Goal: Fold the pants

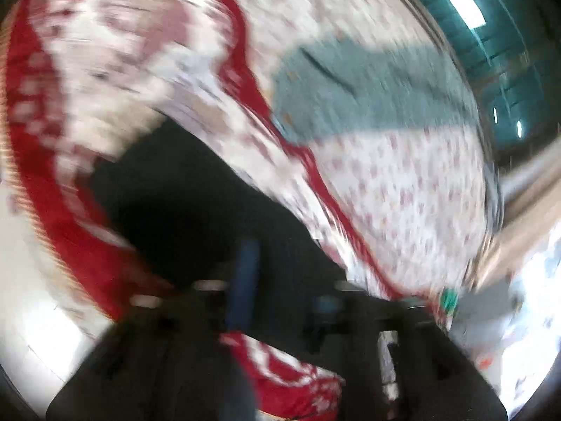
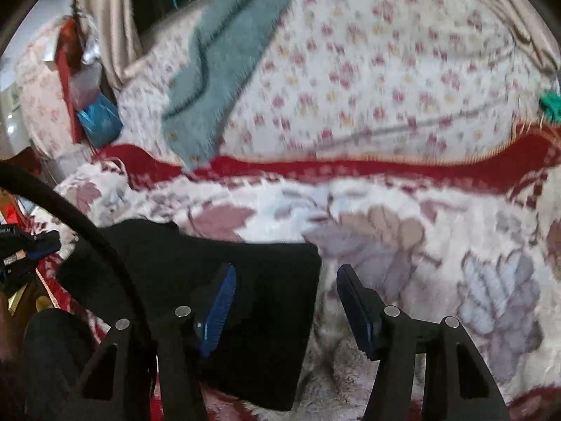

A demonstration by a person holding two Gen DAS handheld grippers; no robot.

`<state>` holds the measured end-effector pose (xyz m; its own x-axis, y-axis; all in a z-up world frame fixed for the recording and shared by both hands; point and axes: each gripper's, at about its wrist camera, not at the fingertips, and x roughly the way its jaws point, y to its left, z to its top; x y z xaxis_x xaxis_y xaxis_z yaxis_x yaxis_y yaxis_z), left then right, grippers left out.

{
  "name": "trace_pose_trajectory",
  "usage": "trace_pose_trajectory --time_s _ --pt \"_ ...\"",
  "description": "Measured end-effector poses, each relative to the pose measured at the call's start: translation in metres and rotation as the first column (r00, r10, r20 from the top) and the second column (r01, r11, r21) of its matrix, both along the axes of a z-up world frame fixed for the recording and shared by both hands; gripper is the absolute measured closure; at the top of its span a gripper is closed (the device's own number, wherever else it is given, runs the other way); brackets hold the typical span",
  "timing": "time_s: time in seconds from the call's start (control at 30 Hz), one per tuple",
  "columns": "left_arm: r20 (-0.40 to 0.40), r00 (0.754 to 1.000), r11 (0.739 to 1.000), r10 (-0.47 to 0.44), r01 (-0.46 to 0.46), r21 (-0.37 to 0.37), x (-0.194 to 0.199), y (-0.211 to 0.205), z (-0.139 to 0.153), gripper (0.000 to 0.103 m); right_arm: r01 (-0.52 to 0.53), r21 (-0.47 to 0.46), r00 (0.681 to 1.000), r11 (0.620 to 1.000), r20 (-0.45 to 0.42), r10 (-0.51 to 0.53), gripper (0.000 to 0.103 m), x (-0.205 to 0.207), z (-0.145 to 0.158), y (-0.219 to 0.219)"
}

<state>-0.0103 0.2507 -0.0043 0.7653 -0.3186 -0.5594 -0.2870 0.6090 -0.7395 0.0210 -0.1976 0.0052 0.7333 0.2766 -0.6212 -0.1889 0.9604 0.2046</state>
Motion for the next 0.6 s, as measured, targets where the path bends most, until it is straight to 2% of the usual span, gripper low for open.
trace_pose_trajectory --time_s 0.03,0.1,0.23,0.33,0.4,0.6 --pt "0.003 0.998 0.998 0.059 -0.059 -0.034 -0.009 0.022 -0.004 0.03 -0.01 0.008 1.0 1.0 0.01 0.01 0.044 -0.002 0.001 0.003" --pt "-0.027 0.983 0.975 0.182 -0.184 -0.123 -0.029 0.062 -0.018 0.03 -0.031 0.014 0.999 0.999 0.014 0.031 0.044 -0.004 0.001 0.01" --pt "-0.064 0.958 0.927 0.278 -0.285 -0.244 -0.044 0.092 -0.041 0.03 -0.091 0.0 0.996 0.996 -0.018 0.091 0.044 -0.005 -0.008 0.032" --pt "-0.105 0.958 0.895 0.267 -0.287 -0.342 -0.039 0.097 -0.065 0.03 -0.107 0.0 0.994 0.994 -0.028 0.107 0.044 -0.009 -0.014 0.038" --pt "-0.121 0.958 0.887 0.262 -0.288 -0.361 -0.036 0.093 -0.074 0.03 -0.114 -0.01 0.993 0.993 -0.031 0.113 0.044 -0.01 -0.016 0.04" --pt "-0.103 0.97 0.87 0.222 -0.244 -0.428 -0.01 0.095 -0.096 0.03 -0.112 -0.013 0.993 0.994 -0.049 0.111 0.044 -0.01 -0.023 0.041"
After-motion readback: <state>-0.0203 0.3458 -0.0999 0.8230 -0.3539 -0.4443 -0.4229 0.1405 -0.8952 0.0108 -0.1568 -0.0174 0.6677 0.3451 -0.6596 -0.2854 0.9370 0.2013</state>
